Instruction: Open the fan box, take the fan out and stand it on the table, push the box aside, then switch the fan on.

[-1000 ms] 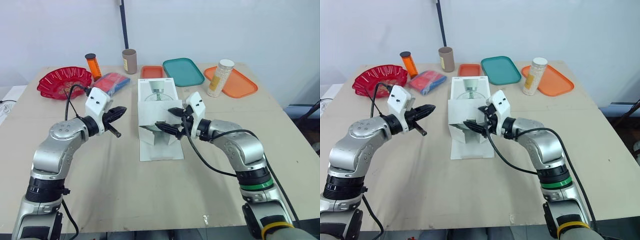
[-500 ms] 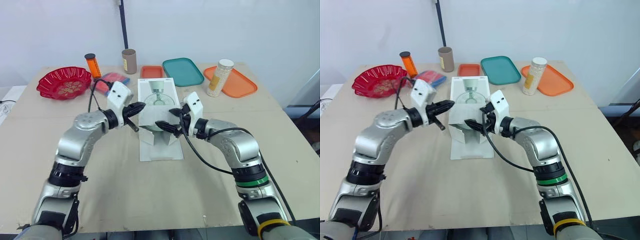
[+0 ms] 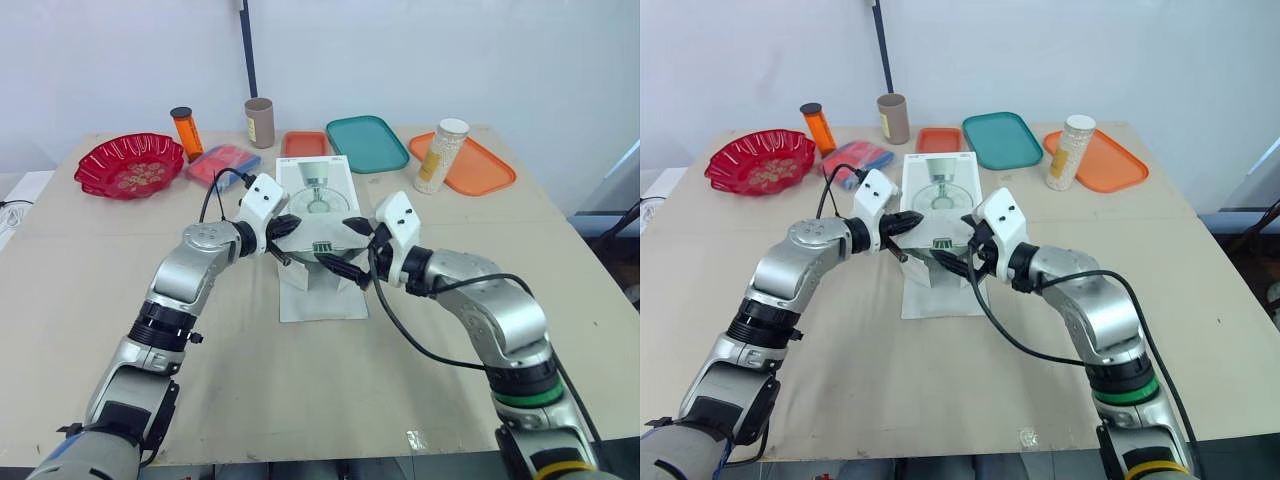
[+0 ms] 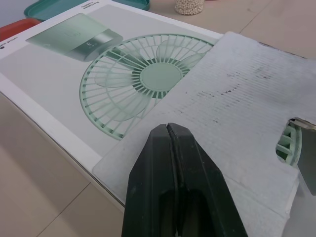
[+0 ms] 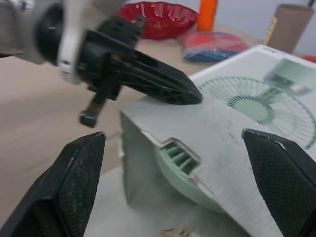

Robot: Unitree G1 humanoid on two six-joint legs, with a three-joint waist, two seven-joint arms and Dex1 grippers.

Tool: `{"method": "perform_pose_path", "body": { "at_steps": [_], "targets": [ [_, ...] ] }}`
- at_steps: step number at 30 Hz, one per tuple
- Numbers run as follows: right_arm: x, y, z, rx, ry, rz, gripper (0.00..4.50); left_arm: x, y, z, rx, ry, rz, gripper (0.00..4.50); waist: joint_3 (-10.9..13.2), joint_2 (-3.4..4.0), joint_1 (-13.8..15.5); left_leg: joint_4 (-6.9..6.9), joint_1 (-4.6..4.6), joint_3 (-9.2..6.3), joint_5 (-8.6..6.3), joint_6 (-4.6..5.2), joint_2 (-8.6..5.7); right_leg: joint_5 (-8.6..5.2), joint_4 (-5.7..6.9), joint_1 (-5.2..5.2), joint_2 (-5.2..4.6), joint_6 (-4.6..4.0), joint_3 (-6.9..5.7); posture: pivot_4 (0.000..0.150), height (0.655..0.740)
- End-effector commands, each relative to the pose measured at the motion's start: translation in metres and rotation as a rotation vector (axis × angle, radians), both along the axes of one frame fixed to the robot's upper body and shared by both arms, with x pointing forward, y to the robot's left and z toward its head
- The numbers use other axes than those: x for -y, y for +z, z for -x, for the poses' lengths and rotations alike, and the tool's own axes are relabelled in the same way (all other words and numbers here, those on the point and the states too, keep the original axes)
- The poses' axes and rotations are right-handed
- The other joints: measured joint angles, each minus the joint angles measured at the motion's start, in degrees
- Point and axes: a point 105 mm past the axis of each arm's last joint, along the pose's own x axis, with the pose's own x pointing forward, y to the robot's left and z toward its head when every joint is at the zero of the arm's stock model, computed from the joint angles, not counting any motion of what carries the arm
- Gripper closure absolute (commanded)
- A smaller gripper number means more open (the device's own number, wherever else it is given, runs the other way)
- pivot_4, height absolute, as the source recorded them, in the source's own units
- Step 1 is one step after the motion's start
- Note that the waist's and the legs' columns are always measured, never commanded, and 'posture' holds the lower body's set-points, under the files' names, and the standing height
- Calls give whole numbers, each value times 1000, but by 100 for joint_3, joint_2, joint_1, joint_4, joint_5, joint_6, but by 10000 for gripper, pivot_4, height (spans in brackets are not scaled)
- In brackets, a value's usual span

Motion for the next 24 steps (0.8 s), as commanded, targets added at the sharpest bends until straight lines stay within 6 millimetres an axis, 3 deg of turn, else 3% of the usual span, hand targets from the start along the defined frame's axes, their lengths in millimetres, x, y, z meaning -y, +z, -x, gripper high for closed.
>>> {"method": "perform_pose_path", "body": {
  "at_steps": [1,5,6,9,11,16,20,24],
  "targets": [
    [-8,2,22,43,32,33,4920,2,5,0,18,-10,-13,45000,0,0,1,0,0,0,0,0,0,0,0,0,0,0,0,1500,7400],
    [-14,-16,38,11,32,80,22447,3,6,1,18,-15,-11,45000,0,0,2,0,1,0,0,0,0,0,0,0,1,0,0,1500,7400],
    [-15,-20,38,-2,23,82,28530,3,5,2,15,-19,-11,45000,0,0,3,1,1,0,0,0,0,0,1,1,0,0,0,1500,7400],
    [-17,-28,32,-24,-20,84,40877,3,3,4,8,-34,-23,45000,0,0,3,2,2,0,1,-1,0,0,1,2,1,1,0,1500,7400],
    [-19,-30,30,-28,-36,81,44683,2,3,4,7,-35,-27,45000,-1,-1,3,2,2,-1,1,-2,0,0,1,2,1,1,0,1500,7400],
    [-24,-38,14,-86,-126,47,44683,-3,3,3,2,-30,-40,45000,-1,0,-5,1,2,-1,1,-2,1,0,1,1,2,1,0,1500,7400],
    [-31,-42,14,-131,-187,8,44683,-4,1,5,-4,-27,-44,45000,-1,0,-2,0,3,-4,3,-4,1,0,2,0,2,0,0,1500,7400],
    [-26,-48,2,-158,-305,0,44683,-3,0,6,-9,-29,-47,45000,-2,0,-2,0,2,-3,2,-4,0,0,2,-1,1,0,0,1500,7400]
  ]
}}
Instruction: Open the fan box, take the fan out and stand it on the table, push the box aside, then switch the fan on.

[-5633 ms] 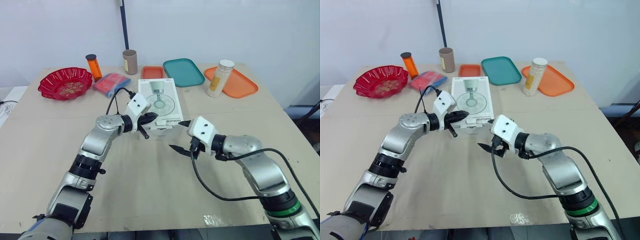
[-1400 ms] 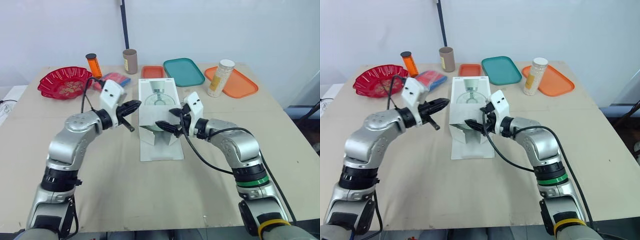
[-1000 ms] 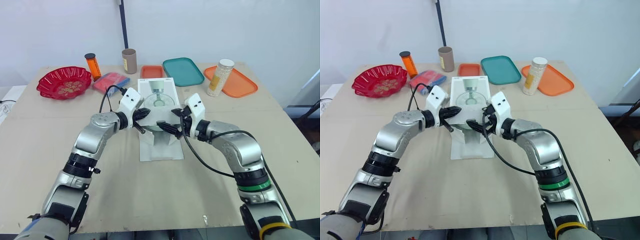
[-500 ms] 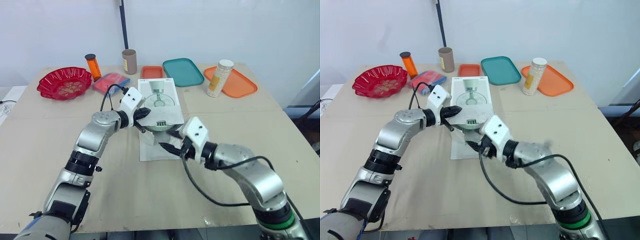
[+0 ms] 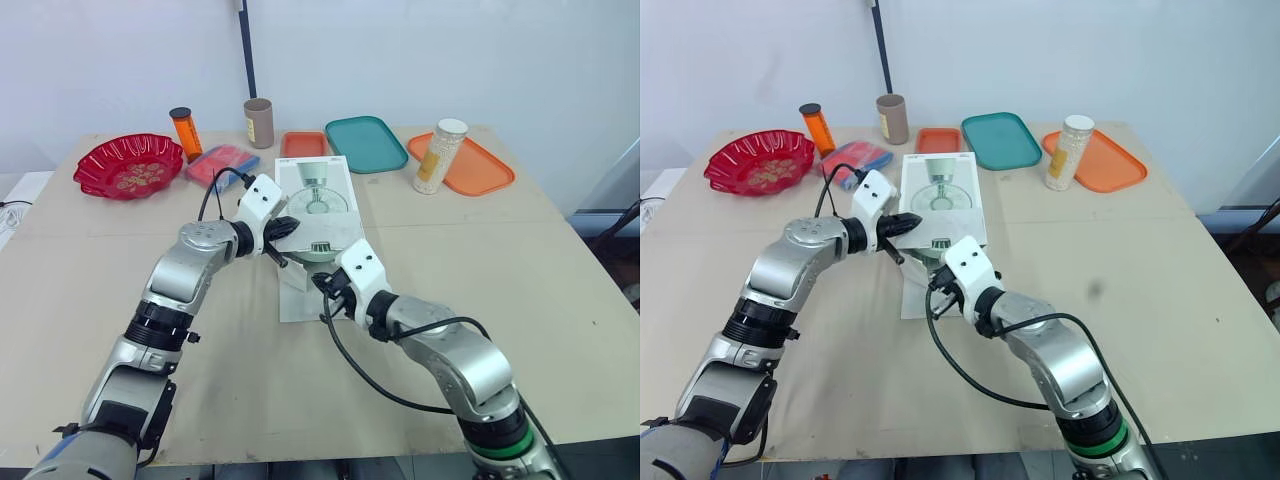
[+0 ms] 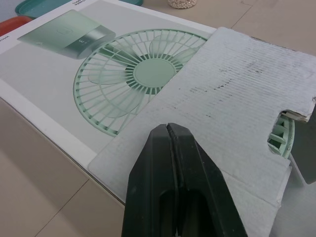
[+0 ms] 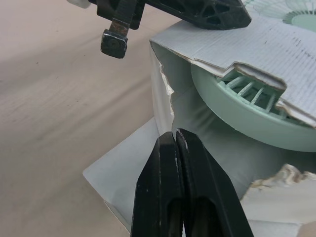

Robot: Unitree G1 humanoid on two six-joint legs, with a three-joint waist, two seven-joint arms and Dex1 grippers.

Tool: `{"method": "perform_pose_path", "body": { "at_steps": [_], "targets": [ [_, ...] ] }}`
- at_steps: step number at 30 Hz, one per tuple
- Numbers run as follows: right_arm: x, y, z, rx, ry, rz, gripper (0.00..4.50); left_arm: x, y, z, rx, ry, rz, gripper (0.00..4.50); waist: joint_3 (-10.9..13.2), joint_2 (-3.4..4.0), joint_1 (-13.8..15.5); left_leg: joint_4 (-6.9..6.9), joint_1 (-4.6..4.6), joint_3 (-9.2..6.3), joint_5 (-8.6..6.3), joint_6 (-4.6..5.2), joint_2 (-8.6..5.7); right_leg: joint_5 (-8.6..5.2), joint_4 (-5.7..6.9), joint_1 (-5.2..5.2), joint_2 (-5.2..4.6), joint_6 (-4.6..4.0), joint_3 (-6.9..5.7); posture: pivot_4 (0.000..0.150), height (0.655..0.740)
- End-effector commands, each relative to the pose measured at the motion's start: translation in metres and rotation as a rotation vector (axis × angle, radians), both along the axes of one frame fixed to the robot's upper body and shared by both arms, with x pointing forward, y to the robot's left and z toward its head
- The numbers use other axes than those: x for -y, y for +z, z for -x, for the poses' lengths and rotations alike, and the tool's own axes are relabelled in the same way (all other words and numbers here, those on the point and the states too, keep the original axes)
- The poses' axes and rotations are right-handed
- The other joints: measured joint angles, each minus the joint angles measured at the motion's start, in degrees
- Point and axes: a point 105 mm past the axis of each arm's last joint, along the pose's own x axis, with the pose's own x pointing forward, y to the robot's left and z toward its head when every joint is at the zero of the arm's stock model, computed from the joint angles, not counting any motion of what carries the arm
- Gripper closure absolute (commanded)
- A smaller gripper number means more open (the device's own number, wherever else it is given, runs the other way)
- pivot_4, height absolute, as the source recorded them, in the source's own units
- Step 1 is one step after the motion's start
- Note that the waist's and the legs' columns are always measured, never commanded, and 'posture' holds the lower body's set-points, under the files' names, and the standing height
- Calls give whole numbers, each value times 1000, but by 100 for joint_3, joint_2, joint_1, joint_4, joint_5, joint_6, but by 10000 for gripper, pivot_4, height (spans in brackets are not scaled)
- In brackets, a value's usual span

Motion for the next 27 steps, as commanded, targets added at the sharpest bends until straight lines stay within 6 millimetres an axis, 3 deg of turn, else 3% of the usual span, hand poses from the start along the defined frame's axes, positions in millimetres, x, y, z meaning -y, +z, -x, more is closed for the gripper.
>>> {"method": "perform_pose_path", "body": {
  "at_steps": [1,9,20,27],
  "targets": [
    [5,5,-8,19,-88,-7,44683,-1,0,2,6,0,-21,45000,0,0,0,0,0,0,0,0,0,0,1,0,0,0,0,1500,7400],
    [32,5,-12,13,-225,7,44683,-1,1,1,11,2,-23,45000,0,0,-2,0,0,1,0,1,0,0,1,0,0,0,0,1500,7400],
    [62,9,1,17,-307,35,44683,1,2,-2,17,-11,-28,45000,-1,2,-1,-1,0,2,-2,3,0,0,0,1,0,0,0,1500,7400],
    [79,1,-10,25,-351,93,44683,1,2,-2,19,-13,-23,45000,-1,2,-2,0,1,3,-1,3,-1,0,1,3,0,0,0,1500,7400]
  ]
}}
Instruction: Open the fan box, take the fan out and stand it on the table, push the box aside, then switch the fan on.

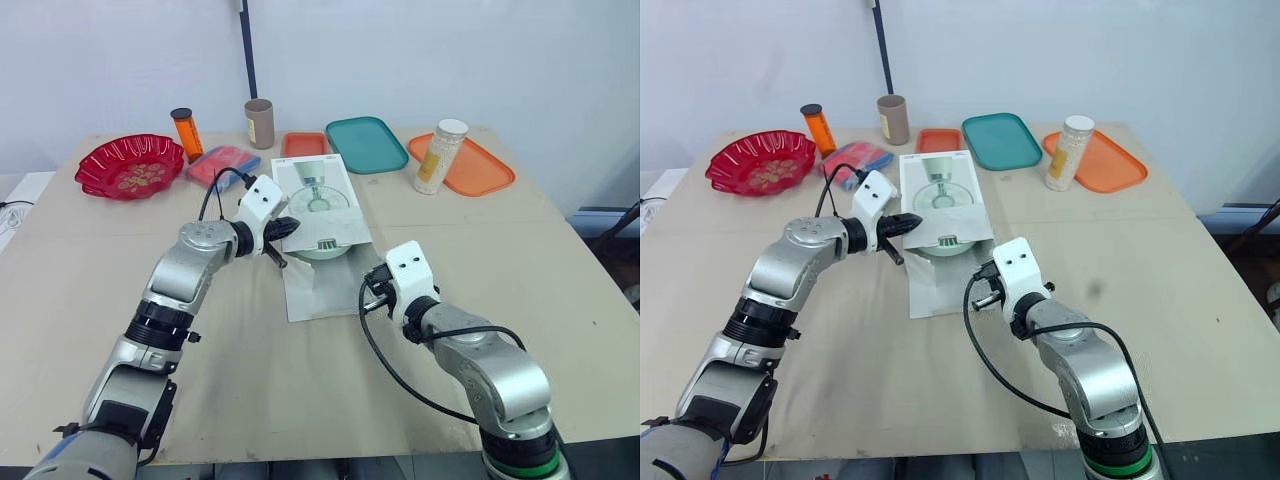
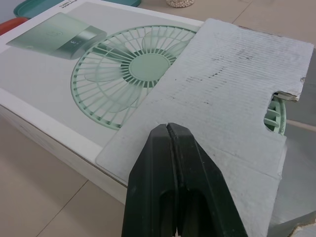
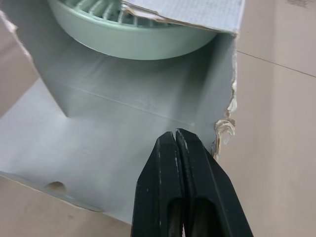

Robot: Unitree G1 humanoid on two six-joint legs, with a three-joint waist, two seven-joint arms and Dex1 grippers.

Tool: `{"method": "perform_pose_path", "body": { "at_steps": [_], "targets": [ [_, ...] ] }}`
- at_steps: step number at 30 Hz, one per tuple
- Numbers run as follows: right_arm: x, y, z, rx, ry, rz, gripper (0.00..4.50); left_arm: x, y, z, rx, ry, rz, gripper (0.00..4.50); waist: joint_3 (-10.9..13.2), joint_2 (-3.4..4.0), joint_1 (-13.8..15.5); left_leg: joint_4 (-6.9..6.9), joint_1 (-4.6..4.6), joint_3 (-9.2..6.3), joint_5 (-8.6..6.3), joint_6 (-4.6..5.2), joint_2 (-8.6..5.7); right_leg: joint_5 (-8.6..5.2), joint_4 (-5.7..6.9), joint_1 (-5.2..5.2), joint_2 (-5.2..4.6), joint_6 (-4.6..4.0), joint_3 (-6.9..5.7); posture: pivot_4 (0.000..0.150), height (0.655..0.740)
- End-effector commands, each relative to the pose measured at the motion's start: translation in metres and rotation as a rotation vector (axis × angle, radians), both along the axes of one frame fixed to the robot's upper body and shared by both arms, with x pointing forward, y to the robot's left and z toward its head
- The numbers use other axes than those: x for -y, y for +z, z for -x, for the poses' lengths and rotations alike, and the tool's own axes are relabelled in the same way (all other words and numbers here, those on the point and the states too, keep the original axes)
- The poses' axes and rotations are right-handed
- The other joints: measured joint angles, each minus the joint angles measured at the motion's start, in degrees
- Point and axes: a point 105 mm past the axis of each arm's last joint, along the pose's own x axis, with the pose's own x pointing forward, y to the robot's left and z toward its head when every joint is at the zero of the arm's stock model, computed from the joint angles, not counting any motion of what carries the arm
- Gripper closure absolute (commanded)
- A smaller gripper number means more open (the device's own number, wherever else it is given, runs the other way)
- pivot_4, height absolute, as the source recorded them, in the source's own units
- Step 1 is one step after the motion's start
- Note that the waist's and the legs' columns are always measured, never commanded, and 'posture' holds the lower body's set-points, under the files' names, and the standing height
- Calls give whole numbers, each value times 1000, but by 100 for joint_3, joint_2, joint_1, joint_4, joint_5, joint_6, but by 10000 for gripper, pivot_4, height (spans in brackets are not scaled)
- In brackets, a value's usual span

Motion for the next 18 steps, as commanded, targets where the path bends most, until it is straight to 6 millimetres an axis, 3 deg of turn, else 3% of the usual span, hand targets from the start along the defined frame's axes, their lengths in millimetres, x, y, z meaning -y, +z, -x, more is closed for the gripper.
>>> {"method": "perform_pose_path", "body": {
  "at_steps": [1,9,13,18],
  "targets": [
    [11,7,-9,55,-25,24,44683,0,3,0,11,-1,-16,45000,0,0,0,0,0,0,0,0,0,0,0,0,0,0,0,1500,7400],
    [17,7,-30,95,-22,54,44683,-4,3,0,13,10,-20,45000,0,0,-1,-1,1,1,0,0,0,0,0,0,0,0,0,1500,7400],
    [14,10,-58,148,19,85,44683,-8,3,1,14,27,-20,45000,0,1,-33,1,3,7,1,-1,0,3,0,0,0,0,4,1500,7400],
    [5,10,-75,193,70,88,44683,-10,3,2,15,36,-18,45000,0,0,-72,-6,3,6,1,-2,3,4,-2,-2,3,-1,4,1500,7400]
  ]
}}
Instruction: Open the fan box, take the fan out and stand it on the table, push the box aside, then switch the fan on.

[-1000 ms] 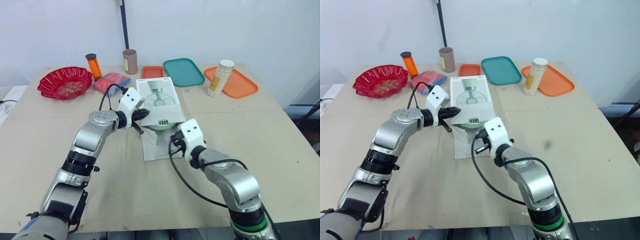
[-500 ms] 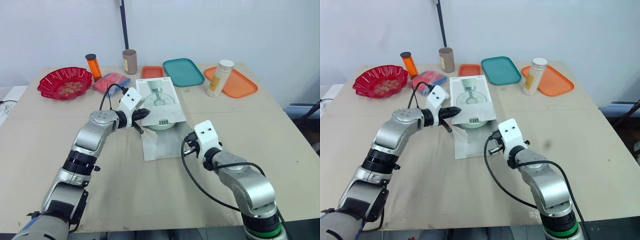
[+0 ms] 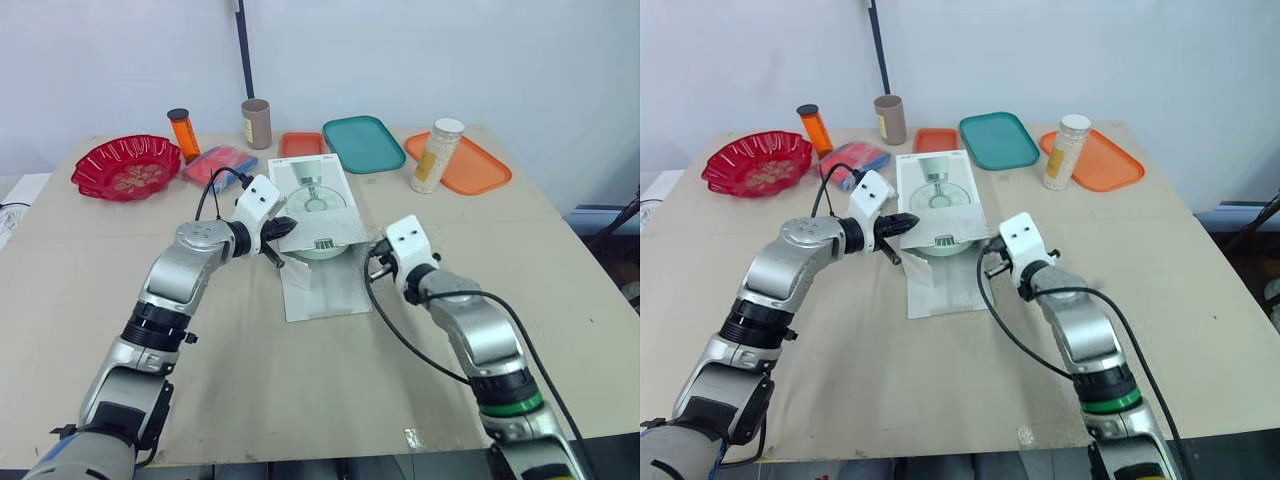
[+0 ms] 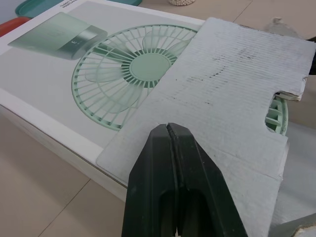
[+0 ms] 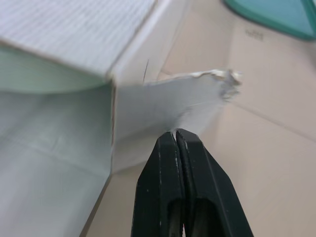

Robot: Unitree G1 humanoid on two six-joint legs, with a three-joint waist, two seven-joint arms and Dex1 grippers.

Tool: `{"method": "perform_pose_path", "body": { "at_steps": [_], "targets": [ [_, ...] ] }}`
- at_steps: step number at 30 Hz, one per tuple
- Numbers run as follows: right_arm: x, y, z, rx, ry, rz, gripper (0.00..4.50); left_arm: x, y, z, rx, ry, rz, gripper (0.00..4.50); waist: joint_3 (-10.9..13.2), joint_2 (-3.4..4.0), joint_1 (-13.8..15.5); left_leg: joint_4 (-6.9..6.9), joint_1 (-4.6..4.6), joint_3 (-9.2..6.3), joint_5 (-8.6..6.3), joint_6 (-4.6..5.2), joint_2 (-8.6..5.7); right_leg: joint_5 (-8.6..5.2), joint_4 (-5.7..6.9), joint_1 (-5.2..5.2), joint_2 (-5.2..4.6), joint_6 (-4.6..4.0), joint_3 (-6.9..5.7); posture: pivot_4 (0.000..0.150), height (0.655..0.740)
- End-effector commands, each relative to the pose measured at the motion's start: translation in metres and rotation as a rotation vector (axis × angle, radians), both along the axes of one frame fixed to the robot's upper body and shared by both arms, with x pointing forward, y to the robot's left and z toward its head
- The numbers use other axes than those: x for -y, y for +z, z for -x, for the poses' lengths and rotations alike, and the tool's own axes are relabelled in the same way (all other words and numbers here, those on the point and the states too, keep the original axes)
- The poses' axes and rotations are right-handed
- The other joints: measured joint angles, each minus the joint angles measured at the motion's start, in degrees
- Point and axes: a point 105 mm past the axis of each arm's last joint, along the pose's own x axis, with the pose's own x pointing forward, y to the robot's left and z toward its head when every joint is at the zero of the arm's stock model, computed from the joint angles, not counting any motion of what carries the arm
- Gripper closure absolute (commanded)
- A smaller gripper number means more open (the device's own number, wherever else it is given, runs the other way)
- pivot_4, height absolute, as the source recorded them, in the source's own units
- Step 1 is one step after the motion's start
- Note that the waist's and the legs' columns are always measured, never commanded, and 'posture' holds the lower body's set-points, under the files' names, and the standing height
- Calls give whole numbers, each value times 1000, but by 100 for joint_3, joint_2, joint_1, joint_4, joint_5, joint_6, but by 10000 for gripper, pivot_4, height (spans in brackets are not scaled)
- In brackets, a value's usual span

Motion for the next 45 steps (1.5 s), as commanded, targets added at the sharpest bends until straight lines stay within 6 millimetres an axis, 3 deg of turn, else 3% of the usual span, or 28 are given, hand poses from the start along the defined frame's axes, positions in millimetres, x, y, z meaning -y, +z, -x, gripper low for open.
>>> {"method": "perform_pose_path", "body": {
  "at_steps": [1,11,17,23,27,30,33,39,45],
  "targets": [
    [-9,10,-8,69,48,-7,44683,-5,1,1,8,22,-10,45000,0,0,-3,0,-1,1,0,0,0,0,0,0,-1,0,0,1500,7400],
    [-35,10,0,46,151,-97,44683,-8,2,1,12,41,-2,45000,0,0,-41,0,0,-1,0,-1,1,0,3,-3,0,0,0,1500,7400],
    [-36,12,4,49,164,-87,44683,-6,2,1,13,39,6,45000,0,0,-42,0,0,-1,0,0,1,0,3,-3,0,0,0,1500,7400],
    [-16,30,9,94,124,-55,44683,-1,4,1,19,35,21,45000,0,1,-41,0,-1,-2,0,-1,0,0,3,-3,-1,0,0,1500,7400],
    [-7,56,16,164,106,-47,44683,-2,4,0,22,40,25,45000,0,1,-39,0,-1,-2,0,0,0,0,3,-3,-1,0,0,1500,7400],
    [-15,78,20,232,136,-75,44683,-3,5,0,25,46,27,45000,0,1,-39,0,-1,-2,0,0,0,0,3,-2,-1,0,0,1500,7400],
    [-33,84,21,212,187,-167,44683,-4,6,0,29,51,32,45000,-1,2,-51,0,1,-1,0,0,1,1,4,-3,1,-1,0,1500,7400],
    [-55,68,7,172,238,-157,44683,-6,15,-1,57,66,54,45000,-1,1,-38,1,-1,-3,1,-1,-1,1,3,-2,-3,-1,-1,1500,7400],
    [-53,45,-13,106,214,-143,44683,-19,35,2,100,107,102,45000,0,2,-47,-1,-3,0,1,-2,0,1,3,-9,-2,-2,0,1500,7400]
  ]
}}
